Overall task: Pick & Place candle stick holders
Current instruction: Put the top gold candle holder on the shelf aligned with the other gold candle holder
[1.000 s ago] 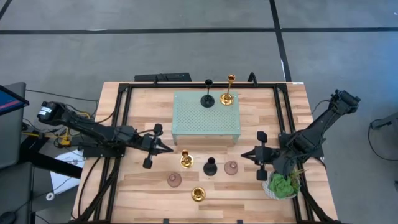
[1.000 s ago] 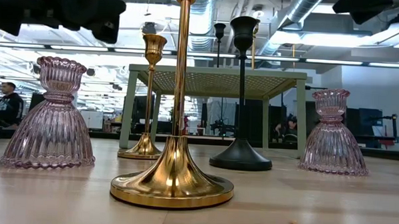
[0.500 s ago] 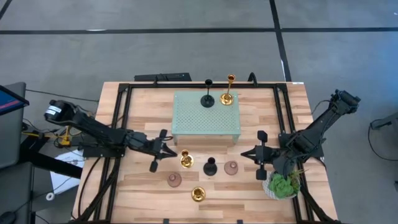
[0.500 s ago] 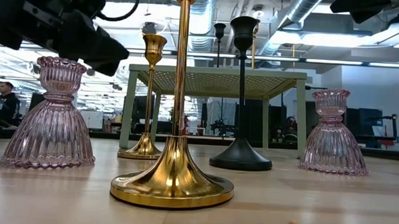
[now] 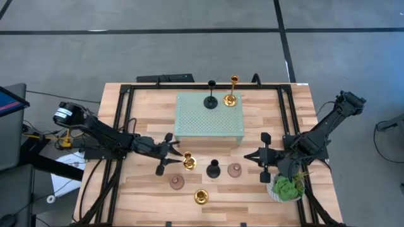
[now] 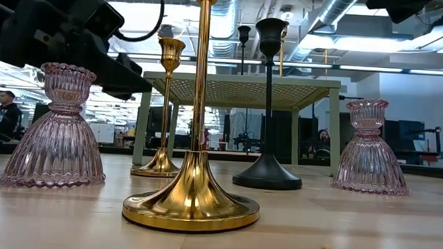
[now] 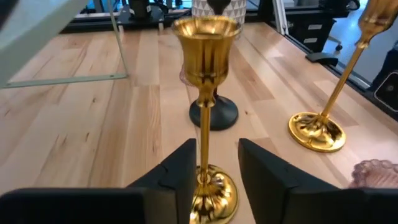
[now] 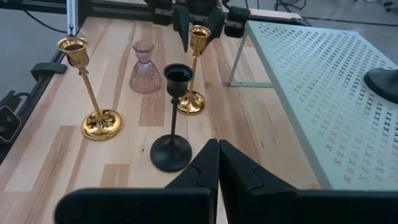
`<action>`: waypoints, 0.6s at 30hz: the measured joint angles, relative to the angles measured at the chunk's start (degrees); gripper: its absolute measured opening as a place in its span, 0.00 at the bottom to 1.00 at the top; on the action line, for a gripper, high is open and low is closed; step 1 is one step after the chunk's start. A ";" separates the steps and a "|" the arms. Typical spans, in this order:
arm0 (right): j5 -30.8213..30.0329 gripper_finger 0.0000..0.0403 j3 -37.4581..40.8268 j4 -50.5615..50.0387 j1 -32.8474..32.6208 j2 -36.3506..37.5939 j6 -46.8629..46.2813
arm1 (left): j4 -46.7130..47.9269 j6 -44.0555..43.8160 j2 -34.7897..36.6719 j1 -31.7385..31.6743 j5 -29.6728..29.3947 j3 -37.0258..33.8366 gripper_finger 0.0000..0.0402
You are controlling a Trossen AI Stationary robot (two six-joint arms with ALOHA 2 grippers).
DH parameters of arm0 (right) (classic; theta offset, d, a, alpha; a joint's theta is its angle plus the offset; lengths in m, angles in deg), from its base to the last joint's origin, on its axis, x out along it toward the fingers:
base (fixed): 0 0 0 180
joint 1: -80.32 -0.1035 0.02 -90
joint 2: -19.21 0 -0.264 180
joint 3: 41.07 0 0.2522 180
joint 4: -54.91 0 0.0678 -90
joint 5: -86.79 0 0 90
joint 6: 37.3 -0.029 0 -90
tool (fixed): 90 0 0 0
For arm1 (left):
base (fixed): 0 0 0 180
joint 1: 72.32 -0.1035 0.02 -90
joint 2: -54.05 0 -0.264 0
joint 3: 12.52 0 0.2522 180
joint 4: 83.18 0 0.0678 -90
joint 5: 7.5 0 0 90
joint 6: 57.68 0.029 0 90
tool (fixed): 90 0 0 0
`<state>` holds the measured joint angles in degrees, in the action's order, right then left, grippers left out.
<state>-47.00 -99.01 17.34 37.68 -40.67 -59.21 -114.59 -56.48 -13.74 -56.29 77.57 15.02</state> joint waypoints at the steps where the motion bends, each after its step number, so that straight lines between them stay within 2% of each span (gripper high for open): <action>1: 0.00 0.00 0.00 0.00 0.00 0.00 0.00 | -0.58 0.17 -0.84 -0.02 0.00 0.00 0.31; 5: 0.00 0.00 0.00 0.00 0.00 0.00 -0.02 | -1.74 2.76 -3.90 1.02 -0.94 0.21 0.33; 9: 0.12 0.00 0.00 0.00 0.00 0.00 -0.04 | -1.93 2.68 -5.35 3.06 -4.00 1.00 0.28; 13: 0.17 0.00 0.00 0.02 0.00 0.00 -0.04 | -2.04 -0.60 -5.40 4.91 -4.24 1.05 0.23; 18: 0.20 0.00 0.00 0.02 0.00 0.00 -0.04 | -2.05 -3.32 -5.40 7.44 -8.07 1.05 0.20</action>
<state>-46.80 -99.01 17.36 37.68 -40.67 -59.26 -116.64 -59.80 -19.13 -48.85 69.50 16.07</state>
